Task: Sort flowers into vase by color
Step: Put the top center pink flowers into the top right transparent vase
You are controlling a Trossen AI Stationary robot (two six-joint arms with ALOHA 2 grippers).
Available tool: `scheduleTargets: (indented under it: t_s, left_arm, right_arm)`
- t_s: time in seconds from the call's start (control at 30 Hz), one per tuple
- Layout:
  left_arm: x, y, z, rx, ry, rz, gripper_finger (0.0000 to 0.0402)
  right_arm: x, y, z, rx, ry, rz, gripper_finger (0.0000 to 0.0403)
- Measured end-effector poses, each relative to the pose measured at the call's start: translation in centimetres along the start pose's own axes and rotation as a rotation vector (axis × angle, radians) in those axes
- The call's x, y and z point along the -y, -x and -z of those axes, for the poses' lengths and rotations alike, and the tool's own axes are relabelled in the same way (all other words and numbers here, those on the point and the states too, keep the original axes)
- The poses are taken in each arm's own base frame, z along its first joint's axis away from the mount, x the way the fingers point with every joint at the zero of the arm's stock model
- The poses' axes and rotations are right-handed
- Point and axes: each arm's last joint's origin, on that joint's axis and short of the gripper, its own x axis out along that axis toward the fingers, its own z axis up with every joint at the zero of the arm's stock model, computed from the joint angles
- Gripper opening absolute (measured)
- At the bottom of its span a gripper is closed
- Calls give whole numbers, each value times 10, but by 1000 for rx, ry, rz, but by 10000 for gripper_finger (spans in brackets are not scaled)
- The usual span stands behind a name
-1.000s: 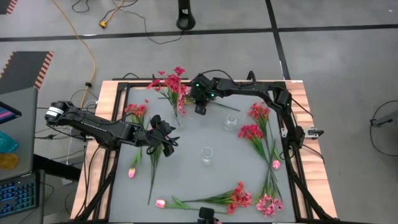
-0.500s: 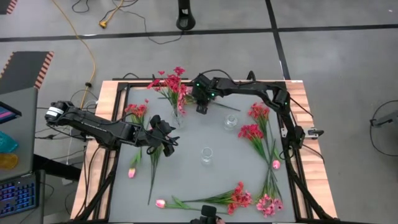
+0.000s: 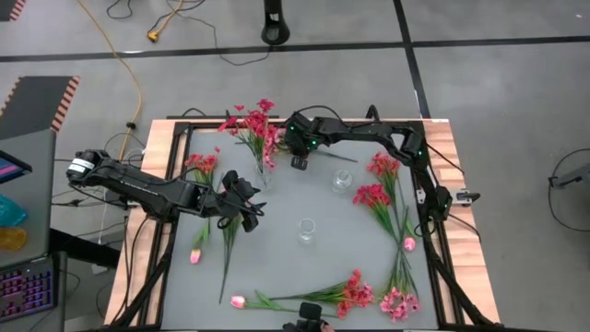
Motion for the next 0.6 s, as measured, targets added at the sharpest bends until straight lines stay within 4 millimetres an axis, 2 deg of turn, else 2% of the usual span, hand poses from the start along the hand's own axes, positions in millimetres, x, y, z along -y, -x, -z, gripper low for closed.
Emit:
scheduleTargets:
  t_s: [0.3,0.6]
  left_arm:
    - [0,0,0,0,2,0,210]
    - [0,0,0,1,2,-1,210]
  right_arm:
    - [8,0,2,-1,-16,10,18]
    - [8,2,2,-8,-13,7,20]
